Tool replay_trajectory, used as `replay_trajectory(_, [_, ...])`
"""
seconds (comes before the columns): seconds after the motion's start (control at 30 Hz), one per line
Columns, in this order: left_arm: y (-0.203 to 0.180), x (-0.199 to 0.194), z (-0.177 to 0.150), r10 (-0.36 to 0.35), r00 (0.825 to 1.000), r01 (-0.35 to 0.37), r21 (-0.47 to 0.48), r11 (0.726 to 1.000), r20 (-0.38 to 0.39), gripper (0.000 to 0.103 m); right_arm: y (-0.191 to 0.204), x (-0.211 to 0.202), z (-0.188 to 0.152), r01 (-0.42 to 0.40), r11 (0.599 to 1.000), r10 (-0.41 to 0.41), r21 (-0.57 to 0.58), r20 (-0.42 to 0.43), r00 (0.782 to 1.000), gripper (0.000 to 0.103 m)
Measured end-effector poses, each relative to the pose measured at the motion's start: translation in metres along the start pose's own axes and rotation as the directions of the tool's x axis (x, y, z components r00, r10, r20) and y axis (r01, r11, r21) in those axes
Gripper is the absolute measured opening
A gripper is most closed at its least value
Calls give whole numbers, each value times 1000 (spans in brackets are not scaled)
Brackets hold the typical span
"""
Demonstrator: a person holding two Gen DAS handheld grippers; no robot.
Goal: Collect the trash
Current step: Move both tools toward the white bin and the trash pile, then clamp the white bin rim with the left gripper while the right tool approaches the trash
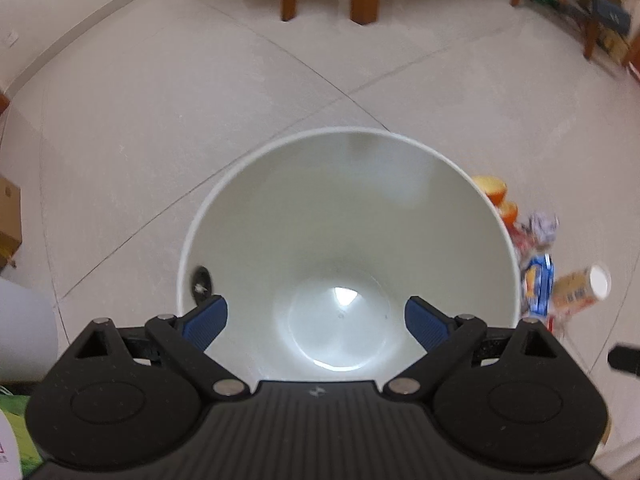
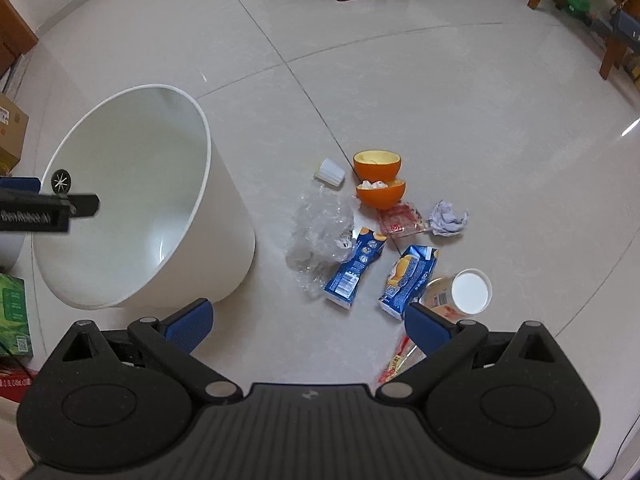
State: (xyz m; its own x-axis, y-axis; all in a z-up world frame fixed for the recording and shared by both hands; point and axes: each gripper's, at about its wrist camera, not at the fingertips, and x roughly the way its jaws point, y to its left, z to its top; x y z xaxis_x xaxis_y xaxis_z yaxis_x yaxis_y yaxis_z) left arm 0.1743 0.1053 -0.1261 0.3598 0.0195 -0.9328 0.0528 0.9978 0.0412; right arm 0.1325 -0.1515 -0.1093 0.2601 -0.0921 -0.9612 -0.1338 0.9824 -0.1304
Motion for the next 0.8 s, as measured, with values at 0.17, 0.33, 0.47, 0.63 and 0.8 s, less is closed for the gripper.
replay_trajectory(0.17, [41, -5, 16, 67, 996, -60, -102, 993, 64, 95, -10, 10, -5, 14, 1000, -13, 13, -26, 1000, 103])
replay_trajectory(0.33, [70, 11, 20, 111, 994, -110, -121, 987, -1, 85, -15, 18, -8, 20, 1000, -19, 23, -44, 999, 103])
replay_trajectory(0.47, [85, 30, 20, 119, 991, -127, -142, 982, -59, 74, -16, 20, -11, 12, 1000, -11, 24, -47, 999, 103])
replay_trajectory(0.63, [91, 45, 22, 100, 989, -118, -175, 977, -105, 54, -16, 22, -13, 11, 1000, -10, 18, -48, 999, 103])
replay_trajectory(0.8, [80, 61, 29, 85, 985, -106, -142, 984, -149, 47, -22, 24, -15, 17, 999, -15, 32, -51, 999, 103])
